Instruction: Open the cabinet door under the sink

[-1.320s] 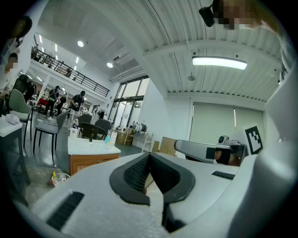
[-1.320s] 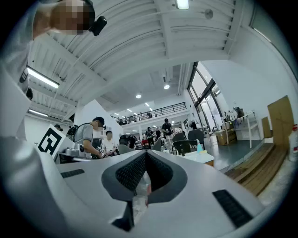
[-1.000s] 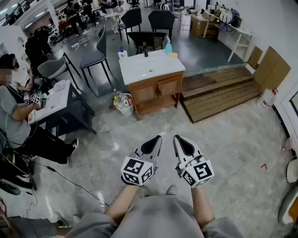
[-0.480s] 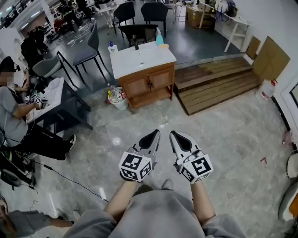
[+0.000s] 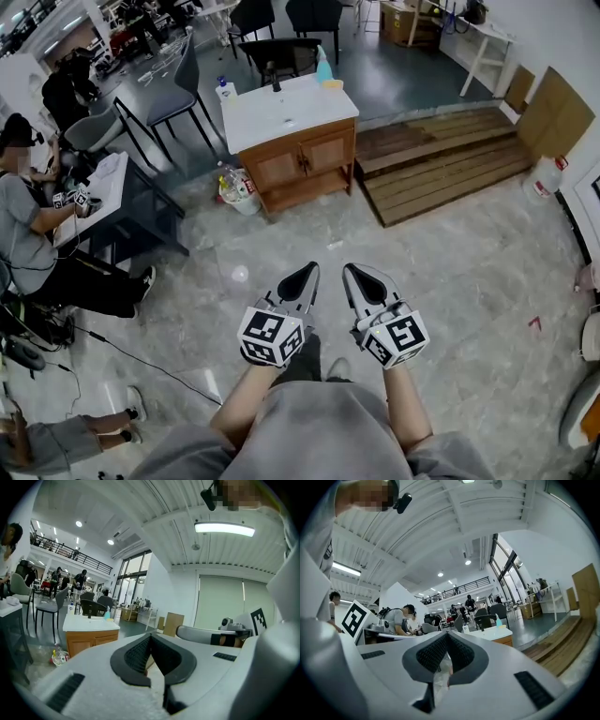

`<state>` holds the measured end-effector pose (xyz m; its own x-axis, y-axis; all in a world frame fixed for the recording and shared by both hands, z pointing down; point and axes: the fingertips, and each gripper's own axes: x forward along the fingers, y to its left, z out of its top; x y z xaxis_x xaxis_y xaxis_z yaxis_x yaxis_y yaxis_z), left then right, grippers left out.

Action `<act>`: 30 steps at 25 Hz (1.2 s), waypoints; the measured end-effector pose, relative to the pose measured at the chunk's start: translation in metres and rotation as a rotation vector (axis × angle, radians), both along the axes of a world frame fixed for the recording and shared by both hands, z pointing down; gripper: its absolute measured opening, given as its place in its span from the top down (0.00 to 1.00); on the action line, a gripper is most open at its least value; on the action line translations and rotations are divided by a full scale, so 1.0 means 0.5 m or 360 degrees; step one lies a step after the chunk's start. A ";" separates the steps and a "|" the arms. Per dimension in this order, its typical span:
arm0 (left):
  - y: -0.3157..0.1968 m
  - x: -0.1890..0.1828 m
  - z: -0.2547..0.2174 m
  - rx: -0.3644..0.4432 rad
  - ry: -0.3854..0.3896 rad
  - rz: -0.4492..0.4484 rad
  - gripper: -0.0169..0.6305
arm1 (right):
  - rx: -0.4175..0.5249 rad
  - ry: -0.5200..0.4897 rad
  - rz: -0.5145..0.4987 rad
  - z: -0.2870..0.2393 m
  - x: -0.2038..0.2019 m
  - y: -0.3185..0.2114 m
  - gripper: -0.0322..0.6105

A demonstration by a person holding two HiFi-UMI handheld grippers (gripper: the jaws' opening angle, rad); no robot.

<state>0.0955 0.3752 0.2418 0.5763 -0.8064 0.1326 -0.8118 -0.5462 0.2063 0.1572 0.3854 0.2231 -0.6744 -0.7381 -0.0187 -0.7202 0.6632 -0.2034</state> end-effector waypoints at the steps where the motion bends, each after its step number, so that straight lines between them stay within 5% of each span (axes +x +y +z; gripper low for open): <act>1: -0.015 -0.004 0.005 -0.0005 0.0004 -0.0004 0.96 | -0.0005 -0.0002 0.0006 0.004 -0.002 -0.015 0.94; 19: -0.340 -0.134 0.052 -0.0072 0.0004 0.0077 0.96 | -0.0117 0.0025 0.0126 0.043 -0.127 -0.341 0.93; 30: -0.457 -0.181 0.079 -0.0112 0.0034 0.0141 0.96 | -0.0178 0.0073 0.0192 0.081 -0.176 -0.454 0.93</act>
